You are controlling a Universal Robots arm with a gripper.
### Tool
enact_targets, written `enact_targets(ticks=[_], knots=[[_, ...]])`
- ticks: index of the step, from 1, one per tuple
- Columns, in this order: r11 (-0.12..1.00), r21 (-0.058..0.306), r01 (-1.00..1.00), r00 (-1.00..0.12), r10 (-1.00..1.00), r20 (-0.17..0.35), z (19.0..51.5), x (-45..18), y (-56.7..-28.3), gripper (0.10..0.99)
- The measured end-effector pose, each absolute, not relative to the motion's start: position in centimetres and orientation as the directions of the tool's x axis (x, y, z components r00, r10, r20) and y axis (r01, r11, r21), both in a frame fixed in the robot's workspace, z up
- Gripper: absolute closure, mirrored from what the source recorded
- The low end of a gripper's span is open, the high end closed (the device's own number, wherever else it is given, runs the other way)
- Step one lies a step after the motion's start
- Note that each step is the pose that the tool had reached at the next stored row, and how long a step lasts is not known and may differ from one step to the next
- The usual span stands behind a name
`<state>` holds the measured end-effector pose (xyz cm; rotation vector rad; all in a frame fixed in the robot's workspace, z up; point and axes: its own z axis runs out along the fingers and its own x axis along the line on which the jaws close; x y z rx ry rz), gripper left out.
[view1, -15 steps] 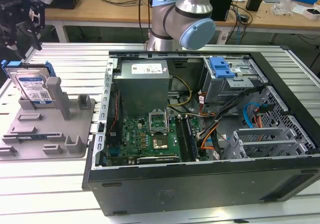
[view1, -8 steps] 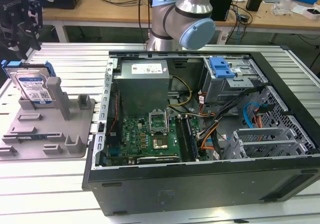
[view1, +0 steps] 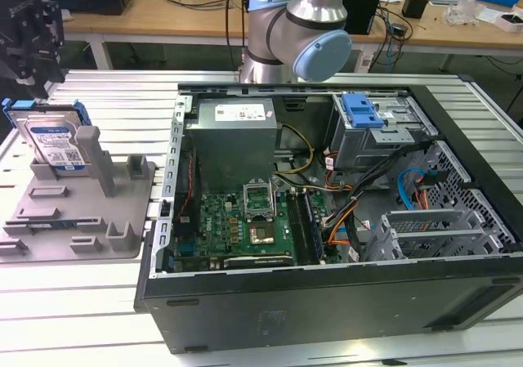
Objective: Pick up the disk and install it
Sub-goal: 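Pick up the disk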
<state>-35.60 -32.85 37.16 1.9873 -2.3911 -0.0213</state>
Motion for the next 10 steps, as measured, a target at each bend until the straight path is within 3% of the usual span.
enact_targets(ticks=[3, 10], knots=[[0.121, 0.031, -0.992, -0.121, -0.993, 0.017, 37.14, -35.6, -32.85, 0.604], [0.113, 0.031, -0.993, -0.112, -0.993, 0.019, 37.14, -35.6, -32.85, 0.604]])
